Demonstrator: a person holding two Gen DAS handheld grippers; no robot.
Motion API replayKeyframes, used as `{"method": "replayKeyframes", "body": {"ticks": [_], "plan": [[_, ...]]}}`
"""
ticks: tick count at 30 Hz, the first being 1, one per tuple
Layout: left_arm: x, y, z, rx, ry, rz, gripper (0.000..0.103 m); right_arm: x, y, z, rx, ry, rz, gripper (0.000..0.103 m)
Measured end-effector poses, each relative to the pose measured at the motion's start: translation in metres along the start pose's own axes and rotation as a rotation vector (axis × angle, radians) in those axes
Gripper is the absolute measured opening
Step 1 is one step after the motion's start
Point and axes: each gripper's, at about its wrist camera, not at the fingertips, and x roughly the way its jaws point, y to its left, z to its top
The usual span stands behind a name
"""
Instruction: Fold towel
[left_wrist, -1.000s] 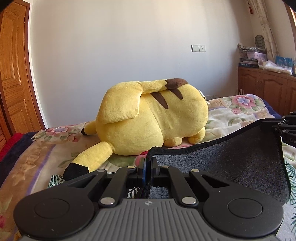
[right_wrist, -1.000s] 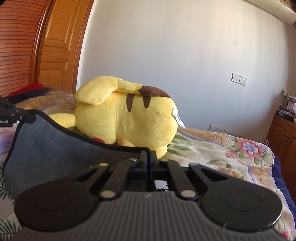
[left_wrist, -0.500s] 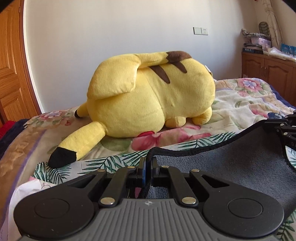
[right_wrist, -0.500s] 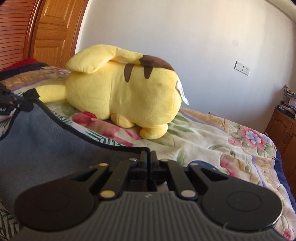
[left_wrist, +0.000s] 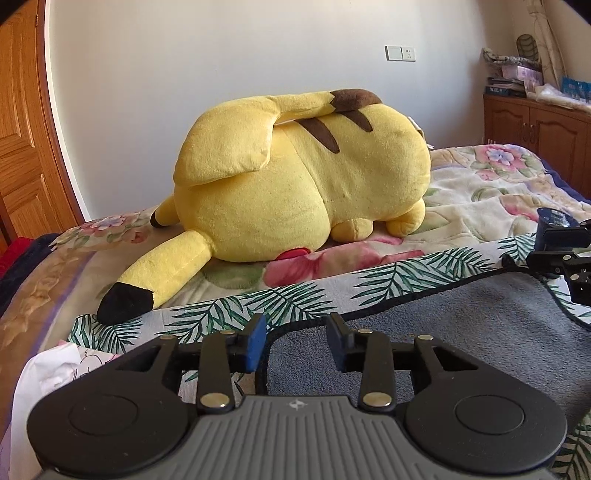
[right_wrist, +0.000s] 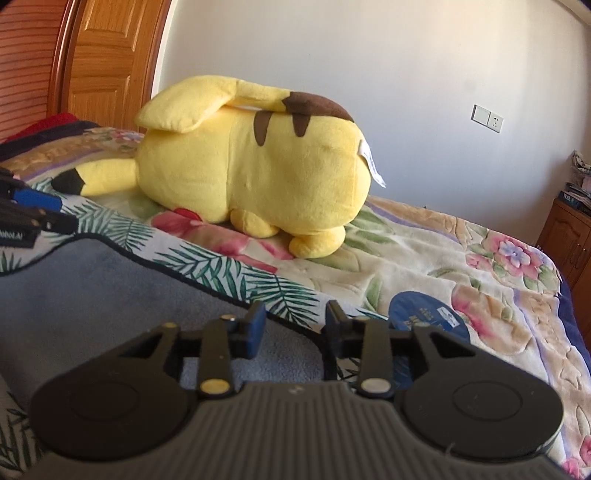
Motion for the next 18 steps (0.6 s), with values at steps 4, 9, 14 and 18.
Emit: {"method": "replayKeyframes", "body": {"ticks": [4, 9, 14, 18], "plan": [[-0.019, 0.000, 0.002, -0.009, 0.006, -0.005, 0.021, -0.018, 0.000, 0.006, 0.013, -0.004, 0.019, 0.037], [-0.053, 0.001, 0.007, -0.022, 0.004, -0.013, 0.022, -0.053, -0.001, 0.019, 0.038, -0.024, 0.040, 0.037], [-0.090, -0.001, 0.013, -0.013, 0.001, -0.013, 0.022, -0.095, 0.001, 0.037, 0.045, -0.055, 0.051, 0.037], [-0.121, -0.005, 0.020, -0.014, -0.012, -0.020, 0.023, -0.127, -0.002, 0.050, 0.078, -0.076, 0.060, 0.037]]}}
